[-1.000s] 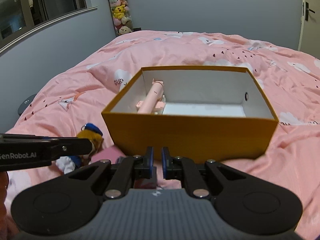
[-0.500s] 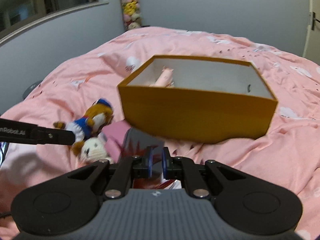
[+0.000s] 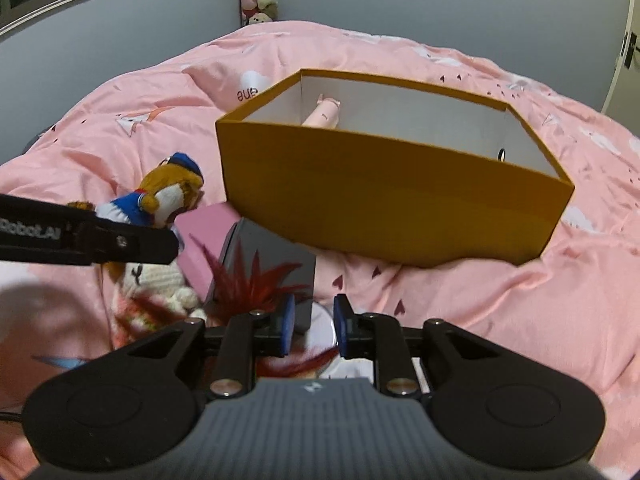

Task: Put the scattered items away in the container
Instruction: 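Move the left tool toward the black case beside the pink notebook, then grasp the pink notebook with the left tool while the right tool grasps the dark grey case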

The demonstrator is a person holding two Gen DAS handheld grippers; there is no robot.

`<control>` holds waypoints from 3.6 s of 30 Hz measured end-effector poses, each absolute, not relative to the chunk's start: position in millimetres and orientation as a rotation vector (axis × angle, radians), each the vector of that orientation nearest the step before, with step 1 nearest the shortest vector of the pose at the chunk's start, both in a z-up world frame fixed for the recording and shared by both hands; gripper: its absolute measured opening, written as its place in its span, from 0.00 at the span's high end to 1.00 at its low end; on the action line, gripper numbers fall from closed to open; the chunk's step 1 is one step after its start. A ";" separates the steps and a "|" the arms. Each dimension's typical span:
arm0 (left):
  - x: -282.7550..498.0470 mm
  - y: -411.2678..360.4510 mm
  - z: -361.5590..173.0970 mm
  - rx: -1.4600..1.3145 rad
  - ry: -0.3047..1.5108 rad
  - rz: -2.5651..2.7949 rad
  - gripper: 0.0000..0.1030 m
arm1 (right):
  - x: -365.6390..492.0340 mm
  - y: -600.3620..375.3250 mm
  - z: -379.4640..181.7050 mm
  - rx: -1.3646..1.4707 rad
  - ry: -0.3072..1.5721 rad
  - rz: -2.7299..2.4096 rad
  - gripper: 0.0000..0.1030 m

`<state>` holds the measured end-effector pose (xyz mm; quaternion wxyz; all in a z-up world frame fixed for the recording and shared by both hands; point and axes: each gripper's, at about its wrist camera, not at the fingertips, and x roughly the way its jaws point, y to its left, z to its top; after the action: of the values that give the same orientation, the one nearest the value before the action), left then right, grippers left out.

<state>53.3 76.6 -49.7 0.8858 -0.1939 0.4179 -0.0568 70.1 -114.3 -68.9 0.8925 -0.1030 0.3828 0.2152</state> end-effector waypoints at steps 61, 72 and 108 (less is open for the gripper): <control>102.8 41.2 -92.6 -0.449 0.968 -0.343 0.54 | 132.2 -149.9 -66.8 -0.005 0.899 0.429 0.76; 82.2 52.8 -72.6 -0.324 0.935 -0.117 0.53 | 129.0 -143.4 -87.0 -0.064 0.946 0.466 0.67; 131.2 66.0 -112.8 -0.269 1.081 0.152 0.08 | 116.5 -104.6 -99.0 -0.280 0.903 0.574 0.44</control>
<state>131.2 66.0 -112.8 0.8460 -0.1275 0.5127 0.0721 116.5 -104.6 -99.0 0.8509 -0.1331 0.4290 0.2725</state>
